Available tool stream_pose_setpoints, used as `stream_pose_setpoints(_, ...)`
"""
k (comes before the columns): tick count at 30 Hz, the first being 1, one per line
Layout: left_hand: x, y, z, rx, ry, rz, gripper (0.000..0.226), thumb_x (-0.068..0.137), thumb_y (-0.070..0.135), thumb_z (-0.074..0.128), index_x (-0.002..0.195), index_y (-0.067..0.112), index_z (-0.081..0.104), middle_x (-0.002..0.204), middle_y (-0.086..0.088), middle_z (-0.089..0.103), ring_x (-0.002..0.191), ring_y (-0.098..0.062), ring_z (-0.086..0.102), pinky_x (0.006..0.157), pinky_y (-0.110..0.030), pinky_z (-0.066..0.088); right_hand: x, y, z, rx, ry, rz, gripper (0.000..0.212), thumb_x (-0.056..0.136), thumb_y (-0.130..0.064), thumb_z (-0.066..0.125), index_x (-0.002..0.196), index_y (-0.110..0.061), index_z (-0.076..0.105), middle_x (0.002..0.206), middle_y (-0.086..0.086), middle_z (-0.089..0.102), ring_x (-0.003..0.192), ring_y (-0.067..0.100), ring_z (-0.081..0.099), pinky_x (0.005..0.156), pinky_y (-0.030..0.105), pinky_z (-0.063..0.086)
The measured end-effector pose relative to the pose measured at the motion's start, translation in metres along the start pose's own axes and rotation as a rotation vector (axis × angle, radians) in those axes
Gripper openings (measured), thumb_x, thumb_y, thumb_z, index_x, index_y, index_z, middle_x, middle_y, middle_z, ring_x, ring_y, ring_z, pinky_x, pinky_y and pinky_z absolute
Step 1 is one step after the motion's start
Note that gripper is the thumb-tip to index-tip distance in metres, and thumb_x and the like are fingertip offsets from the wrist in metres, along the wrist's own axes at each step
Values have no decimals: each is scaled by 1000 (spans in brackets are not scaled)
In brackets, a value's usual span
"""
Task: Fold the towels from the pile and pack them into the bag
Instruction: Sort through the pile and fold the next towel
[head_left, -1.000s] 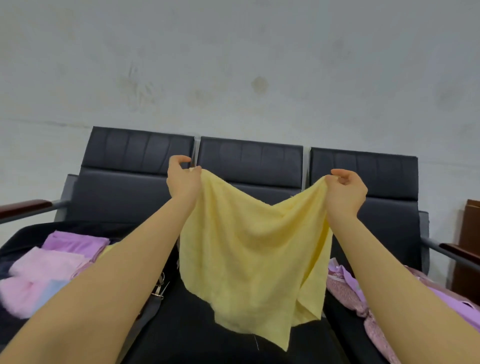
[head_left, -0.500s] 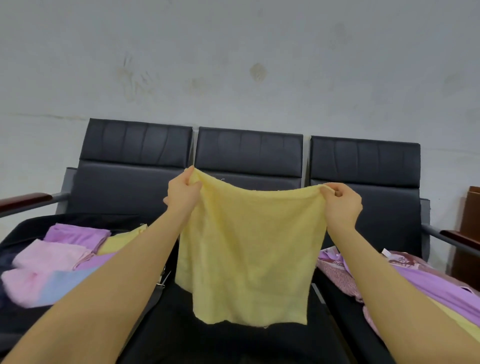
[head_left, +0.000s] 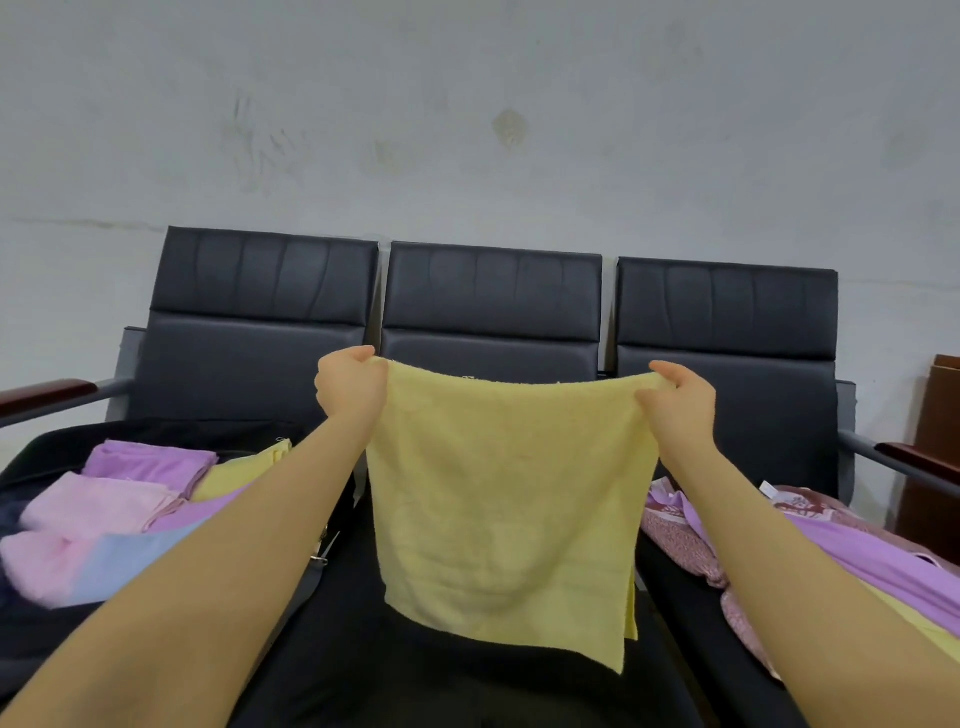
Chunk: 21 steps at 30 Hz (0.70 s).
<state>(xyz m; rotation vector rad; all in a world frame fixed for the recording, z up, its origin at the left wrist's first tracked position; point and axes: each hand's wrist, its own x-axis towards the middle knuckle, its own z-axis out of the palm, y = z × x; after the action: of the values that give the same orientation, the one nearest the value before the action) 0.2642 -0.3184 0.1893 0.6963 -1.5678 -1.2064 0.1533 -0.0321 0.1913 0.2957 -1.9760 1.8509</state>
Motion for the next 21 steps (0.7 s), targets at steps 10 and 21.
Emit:
stream_pose_setpoints(10, -4, -13, -12, 683, -81, 396, 22, 96, 23, 53, 95, 4, 64, 107, -12, 52, 90, -30, 55, 86, -40, 44, 0, 14, -1, -131, 154, 44, 10, 86, -12, 61, 94, -9, 66, 96, 1, 53, 79, 20, 55, 67, 33, 41)
stream_pose_setpoints(21, -5, -8, -23, 182, -238, 167, 5, 84, 13, 63, 88, 14, 61, 89, -1, 62, 83, -17, 58, 66, -29, 46, -9, 18, -1, -22, 113, 10, 26, 92, -1, 46, 109, -7, 65, 90, 11, 65, 69, 17, 59, 58, 21, 45)
